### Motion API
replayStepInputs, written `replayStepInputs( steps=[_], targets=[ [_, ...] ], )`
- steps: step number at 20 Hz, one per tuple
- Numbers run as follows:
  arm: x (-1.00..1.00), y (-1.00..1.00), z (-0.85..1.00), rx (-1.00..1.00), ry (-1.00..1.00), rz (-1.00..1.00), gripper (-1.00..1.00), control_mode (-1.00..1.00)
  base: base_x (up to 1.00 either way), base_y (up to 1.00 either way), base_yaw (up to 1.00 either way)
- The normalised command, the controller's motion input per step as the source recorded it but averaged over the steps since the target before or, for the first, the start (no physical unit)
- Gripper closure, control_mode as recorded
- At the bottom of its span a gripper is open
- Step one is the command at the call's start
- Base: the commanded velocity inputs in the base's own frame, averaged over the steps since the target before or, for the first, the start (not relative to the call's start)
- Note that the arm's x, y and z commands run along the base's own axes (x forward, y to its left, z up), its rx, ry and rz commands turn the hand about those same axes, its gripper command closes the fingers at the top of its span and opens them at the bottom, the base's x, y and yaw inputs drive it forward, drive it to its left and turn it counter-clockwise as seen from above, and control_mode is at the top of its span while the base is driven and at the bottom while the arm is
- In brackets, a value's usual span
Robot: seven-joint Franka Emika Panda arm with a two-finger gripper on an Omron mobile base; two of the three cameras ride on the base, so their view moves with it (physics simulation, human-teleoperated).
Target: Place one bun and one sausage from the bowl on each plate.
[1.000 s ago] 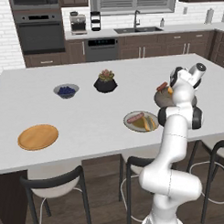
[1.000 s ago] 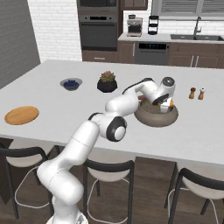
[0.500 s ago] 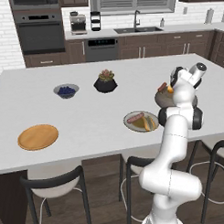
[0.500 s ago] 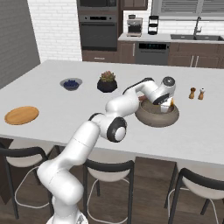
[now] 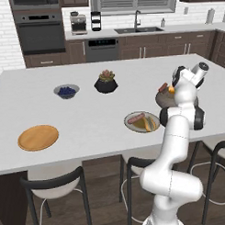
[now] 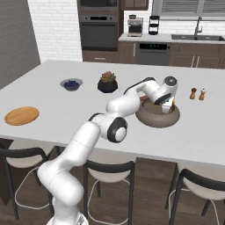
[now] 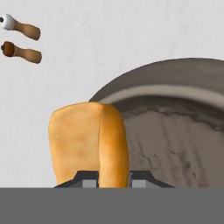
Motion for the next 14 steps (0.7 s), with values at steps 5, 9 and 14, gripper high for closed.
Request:
replayStepInputs(
  steps=[5,9,14],
  targets=[
    [-0.55,-0.01,0.19,0.00,0.00,0.00,1.00,-1.00,0.00,0.00,0.00],
    [-0.57,0.05,0.22,0.00,0.00,0.00,1.00,-1.00,0.00,0.00,0.00],
    [-0.82,0.35,0.13,0.00,-0.01,0.00,1.00,-1.00,0.00,0.00,0.00]
  ],
)
